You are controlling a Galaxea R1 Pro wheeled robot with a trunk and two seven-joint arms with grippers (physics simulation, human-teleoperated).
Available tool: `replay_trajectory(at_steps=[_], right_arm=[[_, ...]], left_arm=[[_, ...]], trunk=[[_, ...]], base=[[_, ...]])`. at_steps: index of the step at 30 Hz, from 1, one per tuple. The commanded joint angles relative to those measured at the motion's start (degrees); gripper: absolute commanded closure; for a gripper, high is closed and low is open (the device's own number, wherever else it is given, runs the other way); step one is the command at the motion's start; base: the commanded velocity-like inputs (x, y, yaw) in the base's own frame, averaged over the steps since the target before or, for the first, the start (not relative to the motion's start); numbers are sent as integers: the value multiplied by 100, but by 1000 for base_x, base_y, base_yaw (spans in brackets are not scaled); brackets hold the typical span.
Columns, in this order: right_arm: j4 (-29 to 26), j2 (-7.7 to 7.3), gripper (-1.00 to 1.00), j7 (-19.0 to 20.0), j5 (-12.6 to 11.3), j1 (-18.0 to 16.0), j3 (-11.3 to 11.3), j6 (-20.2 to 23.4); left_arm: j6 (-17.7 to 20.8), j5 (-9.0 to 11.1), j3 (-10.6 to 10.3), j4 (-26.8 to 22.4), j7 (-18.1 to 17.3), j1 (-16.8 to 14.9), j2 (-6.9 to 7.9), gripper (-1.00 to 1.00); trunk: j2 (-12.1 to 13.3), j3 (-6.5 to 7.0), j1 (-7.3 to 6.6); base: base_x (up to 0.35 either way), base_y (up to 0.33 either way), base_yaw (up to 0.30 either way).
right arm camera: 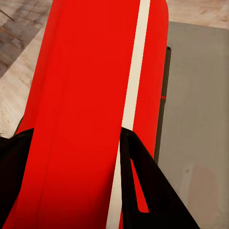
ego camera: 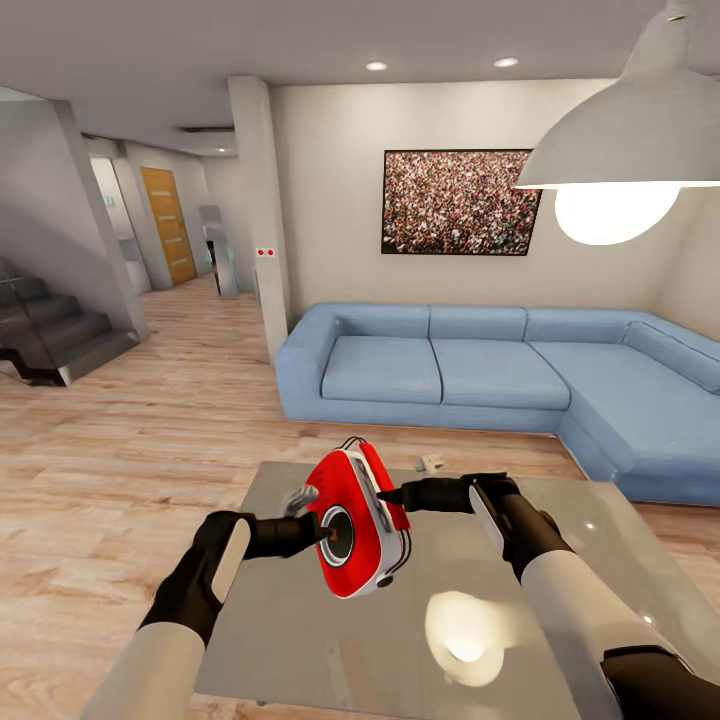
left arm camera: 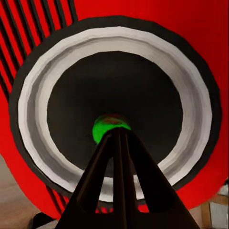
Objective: Turn on the radio receiver that's on the table in the living room.
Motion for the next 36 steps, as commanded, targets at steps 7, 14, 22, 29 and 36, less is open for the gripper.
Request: replay_trajectory(at_steps=[7, 14, 22, 29, 36], right_arm=[[-6, 16, 100, 7, -52, -1, -6, 17], [-7, 60, 100, 1, -51, -1, -6, 17], [12, 55, 100, -7, -63, -1, -6, 17], [18, 29, 100, -326, 94, -1, -16, 13], [20, 12, 100, -589, 122, -1, -35, 8]], left_arm=[[-2, -18, -248, 3, 14, -16, -204, 100], [-9, -36, -355, 5, 28, -18, -183, 100], [-238, 9, -225, -703, -329, 55, -16, 100], [-155, 31, -172, -1424, -616, 242, 412, 100], [208, 34, -171, -2267, -760, 621, 583, 100]], trunk=[[-1, 0, 0], [-1, 0, 0], [-1, 0, 0], [-1, 0, 0], [-1, 0, 0]], base=[[0, 0, 0], [0, 0, 0], [0, 0, 0], [0, 0, 0], [0, 0, 0]])
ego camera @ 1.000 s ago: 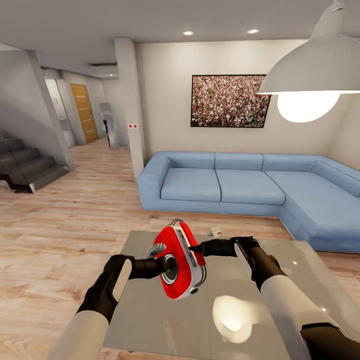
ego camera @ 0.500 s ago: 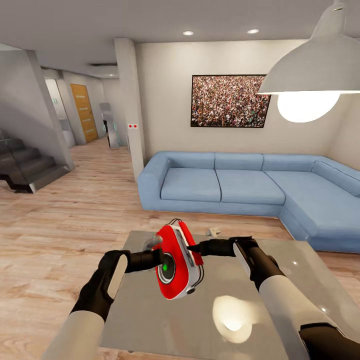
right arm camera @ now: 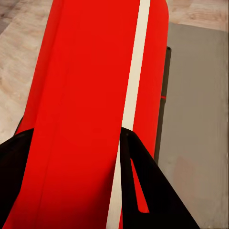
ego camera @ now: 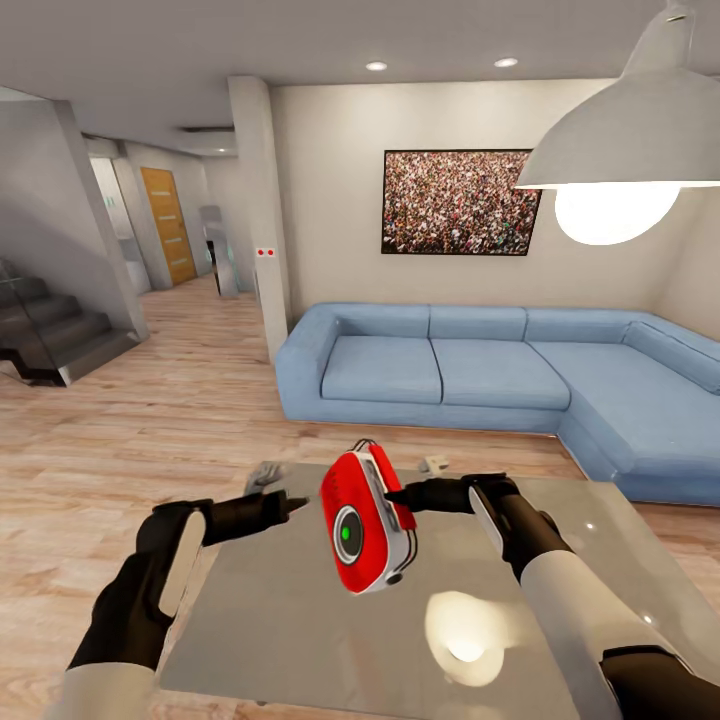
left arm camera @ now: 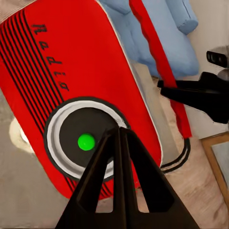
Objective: Turn on the radio receiver that's on the table in the living room.
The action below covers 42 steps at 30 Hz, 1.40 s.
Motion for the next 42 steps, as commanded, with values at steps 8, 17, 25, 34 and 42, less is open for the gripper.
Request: replay_trajectory(at_steps=[8, 17, 25, 34, 42], right_arm=[[-4, -15, 100, -158, -59, -7, -26, 16], [-11, -235, 100, -209, -54, -84, -28, 14], [-31, -402, 100, -1316, -31, -114, -36, -31], [-118, -422, 100, -2143, -26, -115, -42, -37], [-378, -423, 100, -2777, -38, -115, -45, -27]], left_arm=[[130, -6, -1, -188, -235, 204, 278, 100], [134, -8, 2, -192, -250, 232, 308, 100], [135, -21, 5, -184, -267, 233, 419, 100], [142, -38, 654, -175, -252, 233, 418, 100], [144, -81, 1164, -136, -232, 233, 426, 100]], trunk=[[0, 1, 0], [0, 1, 0], [0, 1, 0], [0, 1, 0], [0, 1, 0]], base=[[0, 0, 0], [0, 0, 0], [0, 0, 0], [0, 0, 0], [0, 0, 0]])
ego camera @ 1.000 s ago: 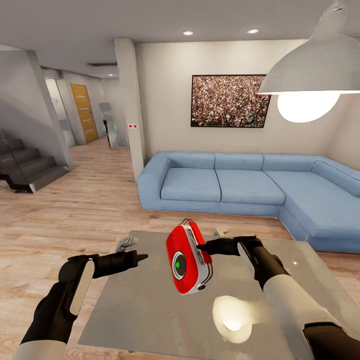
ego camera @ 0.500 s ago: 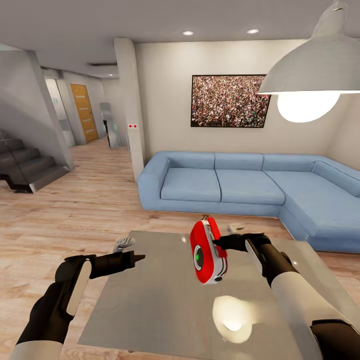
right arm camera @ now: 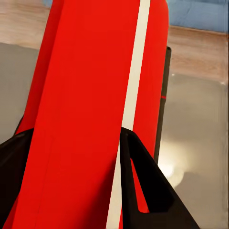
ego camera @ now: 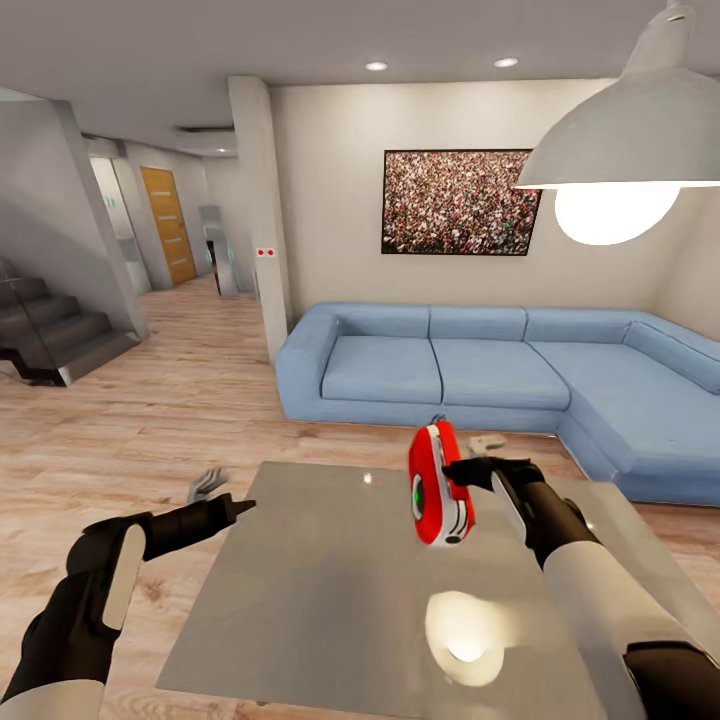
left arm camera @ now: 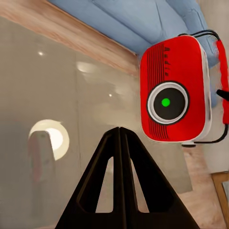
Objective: Turn on the radio receiver that's on the table in the living room.
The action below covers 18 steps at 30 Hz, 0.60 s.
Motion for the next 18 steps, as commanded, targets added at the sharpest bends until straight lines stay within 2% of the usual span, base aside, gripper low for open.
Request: replay_trajectory(at_steps=[1, 6, 12, 16, 18], right_arm=[[-27, 0, 100, -75, -23, 0, 1, 4], [-78, 0, 100, -551, -22, 0, -5, -7], [-120, -9, 100, -648, -22, 0, -8, -3], [-139, -42, 100, -652, -28, 0, -8, 0], [-139, -47, 100, -654, -29, 0, -8, 4]], left_arm=[[-1, -1, 12, 4, 3, 0, 0, 100], [-15, -5, 31, 60, 93, 0, 1, 100], [-6, -6, 69, 74, 537, 0, 0, 100], [-1, -10, 414, 80, 701, 0, -29, 100], [0, -12, 522, 82, 718, 0, -21, 100]], trunk=[[-1, 0, 0], [-1, 0, 0], [-1, 0, 0], [-1, 0, 0], [-1, 0, 0]], base=[[0, 0, 0], [0, 0, 0], [0, 0, 0], [0, 0, 0], [0, 0, 0]])
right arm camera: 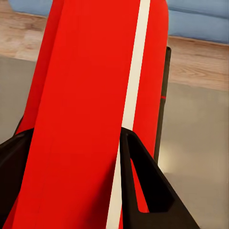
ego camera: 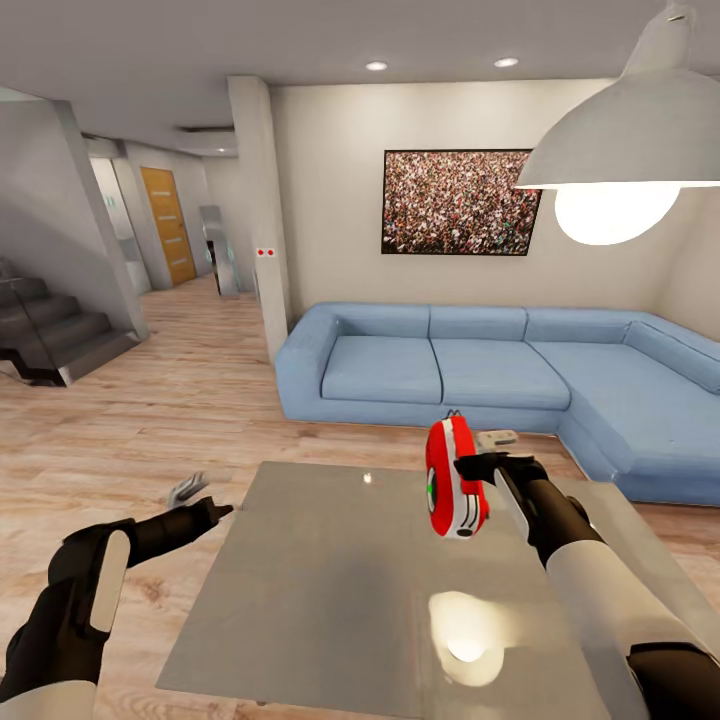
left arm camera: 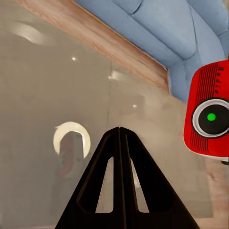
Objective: Turn on the radio receiver that's on the table in the living room.
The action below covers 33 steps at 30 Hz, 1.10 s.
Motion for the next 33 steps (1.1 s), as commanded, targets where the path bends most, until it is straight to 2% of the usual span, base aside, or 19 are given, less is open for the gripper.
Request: replay_trajectory(at_steps=[1, 3, 5, 7, 9, 11, 13, 20, 28, 33], right_arm=[[-6, -2, 100, 1, -6, -1, -1, 2], [-7, -4, 100, 3, -7, -1, -1, 3], [-6, -4, 100, 16, -7, -1, 1, 8], [-4, -5, 100, 21, -7, -1, 3, 29], [-3, -5, 100, 20, -7, -1, 2, 52], [-6, -5, 100, 18, -7, -1, 3, 65], [-4, -5, 100, 14, -10, -1, 6, 70], [-3, 2, 100, 22, -31, -1, 8, 86], [-8, 3, 100, 18, -19, -1, 8, 113], [-17, 1, 100, 47, -11, -1, 39, 340]], left_arm=[[1, 3, 45, 1, 8, 0, 4, 100], [-3, -26, 87, 7, 26, 0, 4, 100], [-3, -175, 80, 5, 179, 0, -28, 100], [0, -403, 73, 2, 511, 0, -60, 100], [6, -636, 65, -1, 1063, 0, -114, 100], [10, -732, 56, -2, 1399, -5, -175, 100], [11, -771, 52, -2, 1547, -10, -211, 100], [11, -830, 47, 0, 1649, -17, -277, 100], [26, -852, 26, 2, 1662, -24, -269, 100], [37, -826, 45, -5, 1648, -26, -268, 100]], trunk=[[-1, 1, 0], [-1, 1, 0], [-1, 1, 0], [-1, 1, 0], [-1, 1, 0], [-1, 1, 0], [-1, 1, 0], [-1, 1, 0], [-1, 1, 0], [-1, 1, 0]], base=[[0, 0, 0], [0, 0, 0], [0, 0, 0], [0, 0, 0], [0, 0, 0], [0, 0, 0], [0, 0, 0], [0, 0, 0], [0, 0, 0], [0, 0, 0]])
